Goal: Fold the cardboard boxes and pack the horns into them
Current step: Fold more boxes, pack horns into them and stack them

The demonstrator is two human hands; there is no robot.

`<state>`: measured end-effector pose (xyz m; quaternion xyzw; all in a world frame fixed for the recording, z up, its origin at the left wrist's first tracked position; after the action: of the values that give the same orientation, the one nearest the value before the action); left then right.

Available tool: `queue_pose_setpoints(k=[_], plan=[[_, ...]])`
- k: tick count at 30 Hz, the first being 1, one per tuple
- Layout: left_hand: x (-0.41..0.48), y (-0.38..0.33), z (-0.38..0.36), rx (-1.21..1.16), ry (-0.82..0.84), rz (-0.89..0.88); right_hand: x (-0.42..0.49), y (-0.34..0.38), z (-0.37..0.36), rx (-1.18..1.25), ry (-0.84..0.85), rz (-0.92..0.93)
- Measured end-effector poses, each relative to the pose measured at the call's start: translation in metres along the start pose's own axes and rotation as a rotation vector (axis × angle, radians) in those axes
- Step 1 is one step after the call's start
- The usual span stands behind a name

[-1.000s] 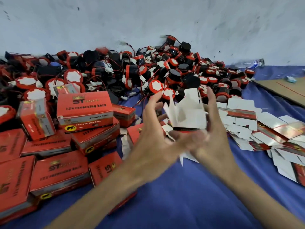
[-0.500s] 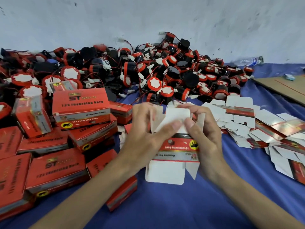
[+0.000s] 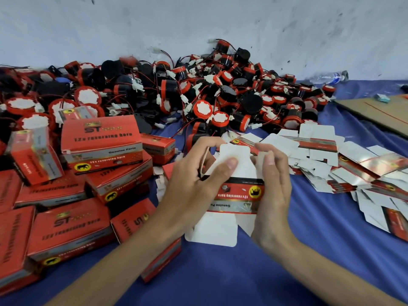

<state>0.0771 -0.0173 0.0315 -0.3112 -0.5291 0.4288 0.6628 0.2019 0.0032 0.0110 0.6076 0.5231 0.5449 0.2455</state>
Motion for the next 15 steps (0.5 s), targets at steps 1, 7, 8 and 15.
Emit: queue_pose_setpoints(k=[1, 7, 8, 15], plan=[[0.0004, 0.0004, 0.0005, -0.011, 0.004, 0.005, -0.001, -0.0015, 0.0002, 0.017, 0.005, 0.011], [0.0013, 0.0049, 0.0025, -0.111, 0.037, 0.122, -0.0073, -0.0074, -0.0027, -0.062, 0.086, 0.041], [0.0017, 0.0044, 0.0025, -0.119, 0.038, 0.109, -0.007, -0.0068, -0.0029, -0.098, 0.09, 0.051], [-0.001, 0.0007, 0.0001, -0.025, -0.028, -0.057, -0.0045, -0.0029, -0.0049, -0.066, 0.149, 0.004]])
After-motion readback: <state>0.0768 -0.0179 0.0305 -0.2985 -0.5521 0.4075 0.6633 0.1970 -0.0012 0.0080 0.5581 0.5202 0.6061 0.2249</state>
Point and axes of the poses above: each hand's wrist, its own x-axis towards the middle knuckle, its own z-axis out of the back of the hand, y = z × x, the point moved 1 cm from there along x, towards the middle knuckle, and after that the axes turned 9 degrees about y, right-handed, at the moved point
